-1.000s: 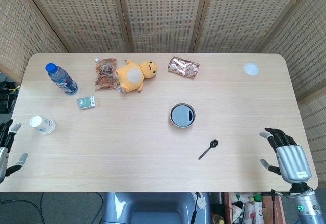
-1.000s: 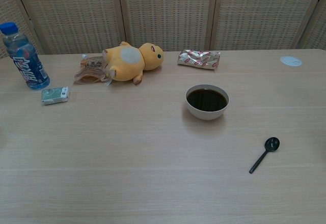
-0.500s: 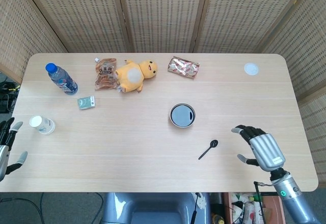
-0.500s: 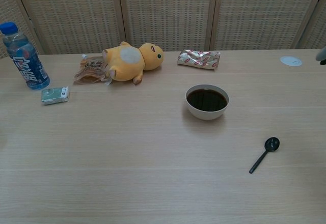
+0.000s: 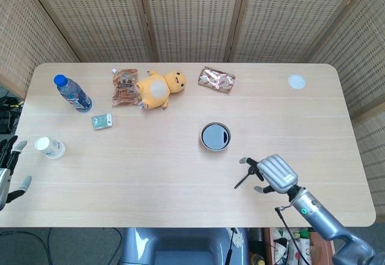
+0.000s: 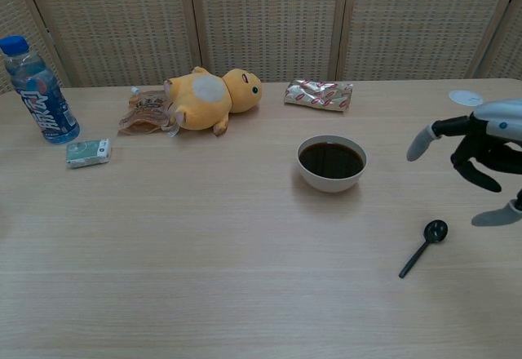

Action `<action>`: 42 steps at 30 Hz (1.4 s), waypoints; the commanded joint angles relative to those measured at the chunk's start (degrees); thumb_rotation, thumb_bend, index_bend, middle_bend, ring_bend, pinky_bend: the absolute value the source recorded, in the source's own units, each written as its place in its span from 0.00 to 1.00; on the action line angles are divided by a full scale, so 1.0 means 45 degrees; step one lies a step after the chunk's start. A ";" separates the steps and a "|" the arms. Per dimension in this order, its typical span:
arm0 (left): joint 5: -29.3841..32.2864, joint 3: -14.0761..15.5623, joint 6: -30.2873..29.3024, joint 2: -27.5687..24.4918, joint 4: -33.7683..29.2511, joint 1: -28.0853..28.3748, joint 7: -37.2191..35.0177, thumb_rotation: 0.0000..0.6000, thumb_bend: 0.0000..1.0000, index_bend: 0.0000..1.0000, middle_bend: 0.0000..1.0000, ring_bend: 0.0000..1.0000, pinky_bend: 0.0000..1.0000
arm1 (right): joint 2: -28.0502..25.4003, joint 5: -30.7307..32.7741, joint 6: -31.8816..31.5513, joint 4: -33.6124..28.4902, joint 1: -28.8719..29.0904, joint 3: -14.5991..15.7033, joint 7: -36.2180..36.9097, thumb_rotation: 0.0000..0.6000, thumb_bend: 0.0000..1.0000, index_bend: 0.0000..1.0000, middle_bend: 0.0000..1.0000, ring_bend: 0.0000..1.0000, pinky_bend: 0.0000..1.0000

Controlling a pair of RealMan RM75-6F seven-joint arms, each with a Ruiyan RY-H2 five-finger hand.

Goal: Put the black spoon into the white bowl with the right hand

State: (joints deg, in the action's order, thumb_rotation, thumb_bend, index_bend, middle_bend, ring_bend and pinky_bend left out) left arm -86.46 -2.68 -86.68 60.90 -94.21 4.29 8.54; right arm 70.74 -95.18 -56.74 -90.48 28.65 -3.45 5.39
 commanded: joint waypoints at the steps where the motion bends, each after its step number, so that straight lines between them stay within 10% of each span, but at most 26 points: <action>1: 0.0024 -0.0005 0.0035 0.0005 0.0022 0.0018 0.0003 1.00 0.34 0.08 0.04 0.02 0.00 | 0.0433 0.0127 0.0455 0.0477 0.0385 0.0082 0.0301 1.00 0.23 0.42 0.88 0.91 0.96; 18: 0.0093 0.0070 0.0312 0.0168 0.0272 0.0125 -0.0122 1.00 0.34 0.08 0.04 0.02 0.00 | 0.2120 0.0309 0.1728 0.2708 0.1377 0.0667 0.0578 1.00 0.42 0.50 0.93 0.96 1.00; 42: 0.0205 0.0188 0.0430 0.0281 0.0768 0.0076 -0.0595 1.00 0.34 0.08 0.04 0.02 0.00 | 0.3997 0.0599 0.1980 0.5017 0.1840 0.1234 0.0039 1.00 0.45 0.52 0.93 0.96 1.00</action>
State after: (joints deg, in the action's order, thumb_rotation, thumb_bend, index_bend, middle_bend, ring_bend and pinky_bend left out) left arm -85.56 -1.84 -84.74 62.16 -90.77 4.65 5.88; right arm 88.51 -92.61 -47.99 -68.16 36.79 1.98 5.74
